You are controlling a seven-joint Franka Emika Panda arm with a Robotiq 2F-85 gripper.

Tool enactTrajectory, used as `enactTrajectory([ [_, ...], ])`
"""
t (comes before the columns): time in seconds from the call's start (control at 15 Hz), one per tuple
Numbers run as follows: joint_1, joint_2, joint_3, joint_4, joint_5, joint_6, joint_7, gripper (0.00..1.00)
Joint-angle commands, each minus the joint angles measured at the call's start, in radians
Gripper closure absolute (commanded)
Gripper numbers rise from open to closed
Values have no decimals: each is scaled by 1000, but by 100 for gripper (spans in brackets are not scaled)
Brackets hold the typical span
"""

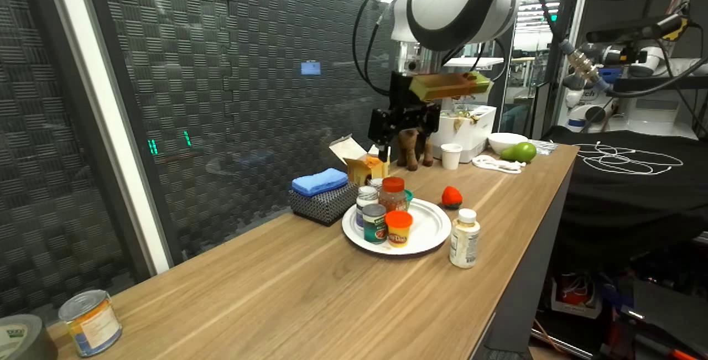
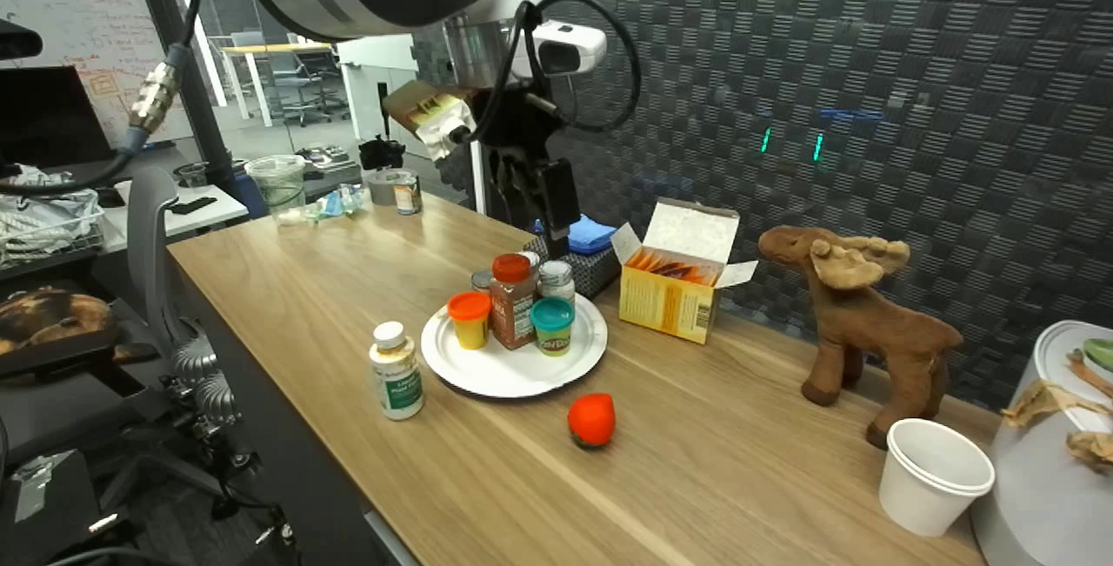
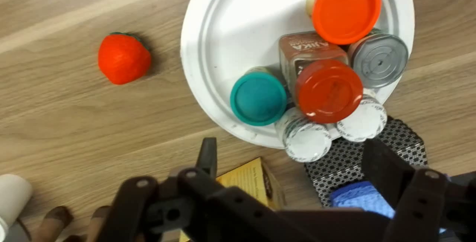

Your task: Place the bottles and the strawberry on the white plate

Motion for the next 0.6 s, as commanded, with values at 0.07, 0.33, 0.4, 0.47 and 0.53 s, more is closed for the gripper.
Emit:
enactTrajectory([
  [0.07, -32, -62, -63, -78, -9, 3, 78, 0],
  [0.33, -69, -5, -110, -89, -18, 13, 86, 0],
  [0.4, -76, 14, -119, -81, -20, 12, 87, 0],
  [0.47, -80, 32, -129, -70, -28, 8, 93, 0],
  [0.53, -83, 47, -136, -59, -31, 1, 96, 0],
])
